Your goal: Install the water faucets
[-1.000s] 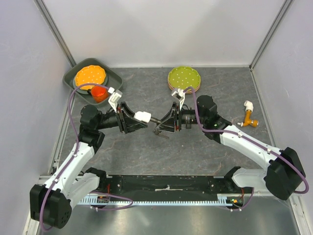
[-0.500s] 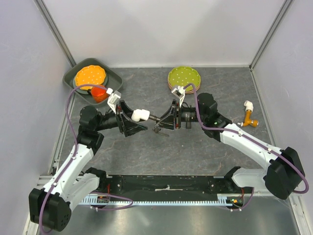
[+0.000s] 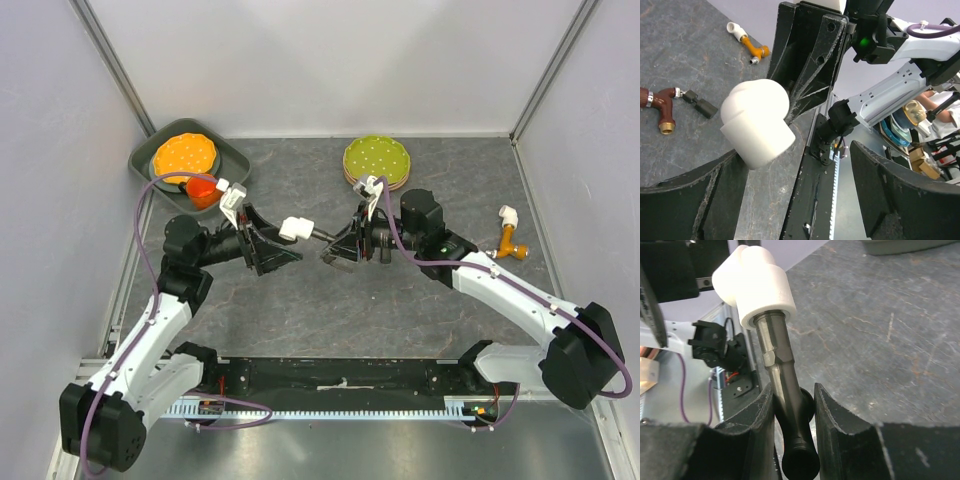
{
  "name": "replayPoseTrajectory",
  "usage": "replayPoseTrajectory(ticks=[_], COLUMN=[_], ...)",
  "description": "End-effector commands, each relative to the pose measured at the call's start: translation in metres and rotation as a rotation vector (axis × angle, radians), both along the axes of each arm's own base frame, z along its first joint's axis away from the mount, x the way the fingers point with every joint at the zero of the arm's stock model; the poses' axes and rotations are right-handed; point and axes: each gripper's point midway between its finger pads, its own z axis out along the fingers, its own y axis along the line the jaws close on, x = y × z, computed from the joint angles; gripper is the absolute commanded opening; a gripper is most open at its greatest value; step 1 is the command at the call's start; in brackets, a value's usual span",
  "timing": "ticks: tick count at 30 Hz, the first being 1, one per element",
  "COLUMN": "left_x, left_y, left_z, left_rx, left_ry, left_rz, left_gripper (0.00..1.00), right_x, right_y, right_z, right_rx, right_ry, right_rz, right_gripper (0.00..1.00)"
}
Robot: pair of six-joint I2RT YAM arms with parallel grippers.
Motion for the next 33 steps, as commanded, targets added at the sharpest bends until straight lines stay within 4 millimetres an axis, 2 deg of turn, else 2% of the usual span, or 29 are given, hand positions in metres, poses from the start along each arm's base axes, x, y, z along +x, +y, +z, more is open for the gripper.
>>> replayPoseTrajectory(ticks=[1,9,14,19,26,33], left_x=[0.006,0.017,0.03,0.036,0.028,0.017], left_y=[-0.001,0.001,0.005,0.006,0.003,-0.001], left_z=[0.012,0.006,-0.009,-0.013,-0.008,-0.004], left_rx=[-0.025,-0.017,0.016,0.012,-0.035,-0.054], left_ry=[0.032,0.062,0.155,0.206,0.215,0.221], left_rz=[0.016,0.072,0.125,0.131,0.061,-0.022], left_gripper=[0.86,0.85,0.84,0.84,0.81,0.8], right_x=[0.018,0.015,0.013,0.011,0.005,0.009], right_y=[-0.005,-0.003,-0.005,-0.006,-0.003,0.001], right_z=[0.028,0.024,0.03,0.036,0.03,0.017], right_rx=[0.01,-0.004,0.004,0.016,0.008,-0.022], right_ry=[-0.137,-0.153,-0.176,-0.208,-0.227,-0.224], right_rz=[-0.072,-0.05,-0.053,-0.044,-0.006,-0.004], right_gripper=[0.0,0.0,0.0,0.0,0.0,0.0])
